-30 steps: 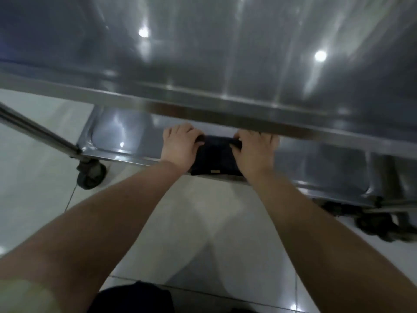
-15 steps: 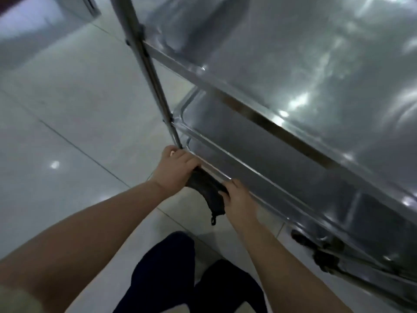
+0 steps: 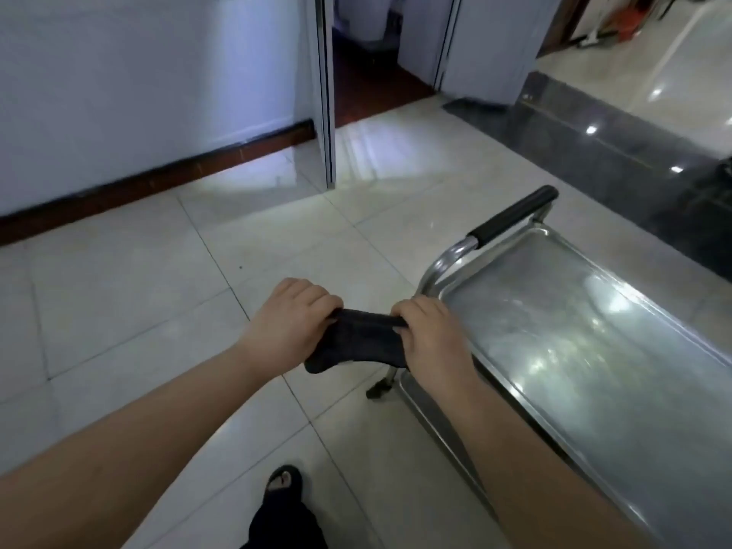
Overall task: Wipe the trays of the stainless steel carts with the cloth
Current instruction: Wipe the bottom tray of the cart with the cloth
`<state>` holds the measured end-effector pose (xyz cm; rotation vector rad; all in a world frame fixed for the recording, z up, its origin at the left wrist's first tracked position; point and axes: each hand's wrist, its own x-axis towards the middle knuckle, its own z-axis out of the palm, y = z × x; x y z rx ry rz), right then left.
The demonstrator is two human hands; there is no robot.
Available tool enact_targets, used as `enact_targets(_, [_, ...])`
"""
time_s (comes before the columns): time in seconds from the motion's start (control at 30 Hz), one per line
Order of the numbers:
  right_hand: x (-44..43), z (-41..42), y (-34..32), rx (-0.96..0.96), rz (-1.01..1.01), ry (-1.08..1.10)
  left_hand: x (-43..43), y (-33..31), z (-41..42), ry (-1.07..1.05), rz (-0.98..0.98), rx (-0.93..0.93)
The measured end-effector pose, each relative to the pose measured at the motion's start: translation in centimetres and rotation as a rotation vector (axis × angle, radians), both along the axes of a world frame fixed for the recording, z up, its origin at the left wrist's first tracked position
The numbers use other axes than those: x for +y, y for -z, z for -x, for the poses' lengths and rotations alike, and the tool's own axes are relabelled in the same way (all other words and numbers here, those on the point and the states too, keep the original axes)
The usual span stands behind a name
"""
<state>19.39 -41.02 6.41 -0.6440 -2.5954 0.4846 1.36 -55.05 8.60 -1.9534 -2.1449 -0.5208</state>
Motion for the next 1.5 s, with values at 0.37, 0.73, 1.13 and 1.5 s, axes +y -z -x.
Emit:
enact_targets(0.37, [1.4,22.3,-5.2,0.046,-0.291,-0.057,-0.1,-5.6,21.2,-0.162,-0.079,-0.057])
enact_targets(0.73, [15.4,35.5,-3.7,-0.007,-0.244,0.067,16.7,-3.1,35.3,-0.174,0.011,-0.115])
enact_targets(1.13, [44.0,42.1,-5.7,0.092,-0.172,0.256,47.7,-6.0,43.6,-0.059,0.065,-0.07])
enact_targets(1.5, [72.7,38.2,-6.7,0.153,-0.16,0.755,85.2,-6.5,41.9,0.347,-0.101,-0.19])
